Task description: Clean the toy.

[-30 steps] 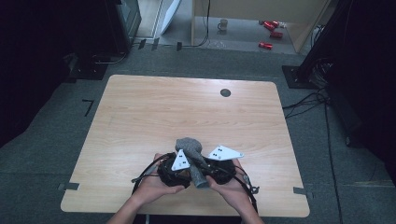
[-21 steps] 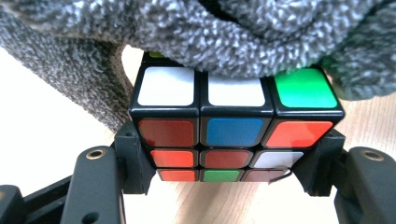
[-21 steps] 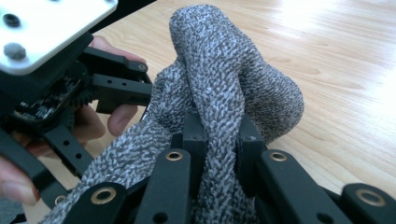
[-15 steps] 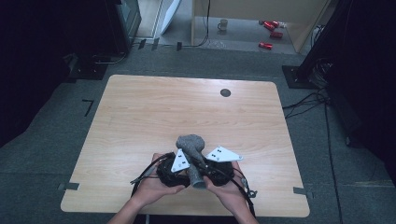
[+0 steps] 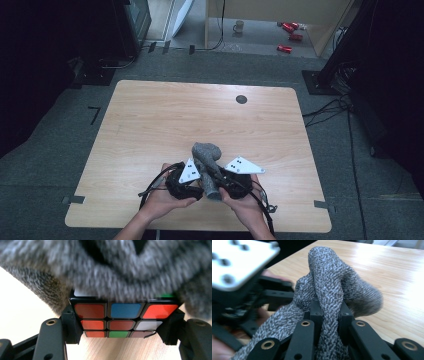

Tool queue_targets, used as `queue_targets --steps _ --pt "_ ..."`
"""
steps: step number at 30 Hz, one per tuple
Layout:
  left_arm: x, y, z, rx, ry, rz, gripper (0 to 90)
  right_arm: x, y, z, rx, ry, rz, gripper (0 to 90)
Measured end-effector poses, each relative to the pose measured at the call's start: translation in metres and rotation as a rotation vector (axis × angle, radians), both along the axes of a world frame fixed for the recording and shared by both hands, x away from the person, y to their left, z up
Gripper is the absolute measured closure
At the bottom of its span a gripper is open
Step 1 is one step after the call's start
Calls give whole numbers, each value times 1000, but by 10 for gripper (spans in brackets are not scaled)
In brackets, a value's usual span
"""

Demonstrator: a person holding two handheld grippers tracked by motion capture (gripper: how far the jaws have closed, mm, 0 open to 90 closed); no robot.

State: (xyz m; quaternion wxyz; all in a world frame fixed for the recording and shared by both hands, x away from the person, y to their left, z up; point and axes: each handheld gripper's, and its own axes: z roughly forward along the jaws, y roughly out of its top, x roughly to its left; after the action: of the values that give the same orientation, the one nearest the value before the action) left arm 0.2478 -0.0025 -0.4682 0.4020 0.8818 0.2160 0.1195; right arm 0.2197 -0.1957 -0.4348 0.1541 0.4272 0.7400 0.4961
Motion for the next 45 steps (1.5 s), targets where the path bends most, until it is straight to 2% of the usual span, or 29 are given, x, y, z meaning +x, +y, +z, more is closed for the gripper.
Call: queue_targets --steps 1,4,5,7,9,11,13,16,21,23,25,26,31,32,34,36,37,39,40,42,45 --pt "0 0 -1 0 2 1 354 2 -3 -1 -11 -2 -24 804" --pt "0 -2 -2 -1 6 2 353 5 -9 -3 13 41 -83 812" --pt "0 -4 -2 -5 5 1 353 3 -7 -3 9 39 -84 812" --pt "0 -4 -1 -9 3 2 353 -4 3 0 3 18 -48 811" --pt "0 -2 0 -10 2 5 354 -8 10 2 -23 -7 -38 810" --pt "0 0 0 -8 3 11 354 -5 8 2 -17 -4 -35 809" --pt "2 1 -2 0 8 14 353 1 -1 -2 -23 1 -84 810" --pt "3 -1 -4 -14 18 12 353 4 -10 -6 23 41 -112 812" --pt "2 1 -1 -30 14 13 353 -6 4 -1 -7 -20 -64 809" --pt "2 1 -1 -24 12 19 353 -2 0 -2 10 -6 -66 810" --pt "2 0 -3 -22 16 19 353 3 -8 -6 22 16 -112 815" --pt "2 -1 -3 -21 17 17 353 3 -10 -6 33 27 -114 818" --pt "1 -2 -1 -27 9 17 353 -5 3 -2 -12 -30 -68 815" --pt "0 -2 -2 -23 2 18 353 -3 1 -3 -2 -24 -66 814" --pt "-1 -4 -3 -6 -2 20 353 4 -8 -7 8 -4 -115 816" --pt "-1 -6 -4 3 -4 21 353 4 -9 -9 16 11 -126 818" --pt "-2 -8 -4 5 -5 20 353 -1 -2 -8 9 -9 -97 818" --pt "-3 -9 -4 5 -9 18 353 -3 2 -8 9 -17 -84 817" --pt "-3 -8 -4 5 -14 20 353 -5 7 -7 -7 -33 -74 816" --pt "-3 -7 -3 7 -15 20 353 -3 5 -7 4 -26 -70 815" --pt "-2 -7 -3 6 -8 20 353 4 -8 -10 44 18 -130 817"
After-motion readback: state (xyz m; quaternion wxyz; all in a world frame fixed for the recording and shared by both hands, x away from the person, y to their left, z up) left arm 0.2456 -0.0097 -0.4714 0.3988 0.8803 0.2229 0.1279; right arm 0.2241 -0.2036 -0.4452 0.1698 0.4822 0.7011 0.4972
